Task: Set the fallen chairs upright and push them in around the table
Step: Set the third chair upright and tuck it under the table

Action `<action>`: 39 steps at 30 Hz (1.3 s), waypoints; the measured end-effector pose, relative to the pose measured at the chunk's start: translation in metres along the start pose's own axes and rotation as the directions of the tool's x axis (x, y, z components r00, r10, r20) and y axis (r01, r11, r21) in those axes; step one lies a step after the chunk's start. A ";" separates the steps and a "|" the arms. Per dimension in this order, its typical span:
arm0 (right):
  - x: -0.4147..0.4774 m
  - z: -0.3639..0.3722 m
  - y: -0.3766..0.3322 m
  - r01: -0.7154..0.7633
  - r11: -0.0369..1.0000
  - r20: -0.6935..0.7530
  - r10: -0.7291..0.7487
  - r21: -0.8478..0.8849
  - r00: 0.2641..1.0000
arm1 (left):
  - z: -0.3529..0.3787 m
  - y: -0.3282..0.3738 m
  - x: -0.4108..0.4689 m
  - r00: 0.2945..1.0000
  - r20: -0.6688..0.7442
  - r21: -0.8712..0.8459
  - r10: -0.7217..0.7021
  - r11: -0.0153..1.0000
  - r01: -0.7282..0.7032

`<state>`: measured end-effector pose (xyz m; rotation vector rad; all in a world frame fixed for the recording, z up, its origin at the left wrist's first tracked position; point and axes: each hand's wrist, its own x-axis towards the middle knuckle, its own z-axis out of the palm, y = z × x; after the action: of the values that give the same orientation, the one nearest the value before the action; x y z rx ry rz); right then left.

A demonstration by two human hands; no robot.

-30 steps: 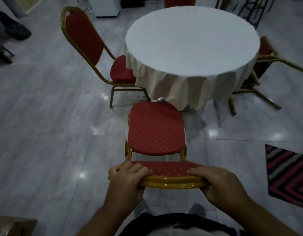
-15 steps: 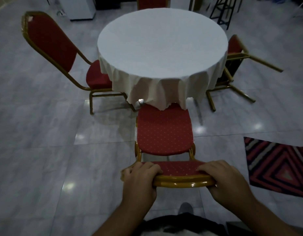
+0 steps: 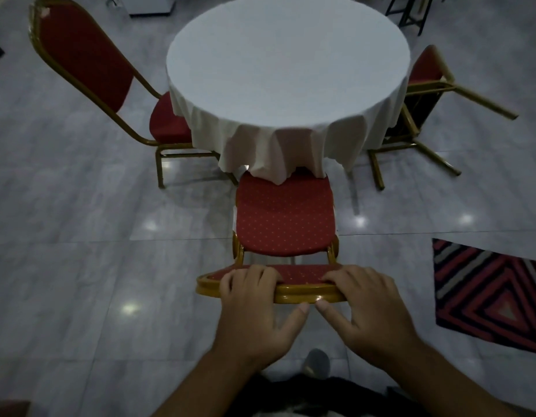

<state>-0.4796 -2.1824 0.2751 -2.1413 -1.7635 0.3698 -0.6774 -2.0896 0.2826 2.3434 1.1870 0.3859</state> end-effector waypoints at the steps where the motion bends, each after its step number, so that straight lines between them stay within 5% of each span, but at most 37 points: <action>1: 0.002 0.001 -0.001 -0.008 1.000 -0.014 0.008 0.000 1.000 | 0.001 -0.001 0.003 1.000 -0.013 -0.014 -0.023 1.000 0.022; 15: 0.050 0.002 0.014 -0.113 0.993 -0.136 0.106 -0.043 0.985 | 0.003 -0.001 0.061 0.998 0.055 0.048 -0.022 0.999 0.019; 27: 0.092 -0.008 0.038 -0.123 0.990 -0.185 0.109 -0.063 0.977 | 0.013 0.005 0.112 1.000 -0.018 0.061 -0.021 0.998 0.022; 39: 0.105 -0.015 0.049 -0.114 0.993 -0.107 0.113 -0.001 0.988 | 0.009 0.003 0.125 1.000 0.013 0.043 -0.002 0.999 0.001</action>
<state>-0.4096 -2.0895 0.2694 -2.2288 -1.5914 0.2721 -0.5988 -1.9922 0.2804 2.3774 1.2021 0.3477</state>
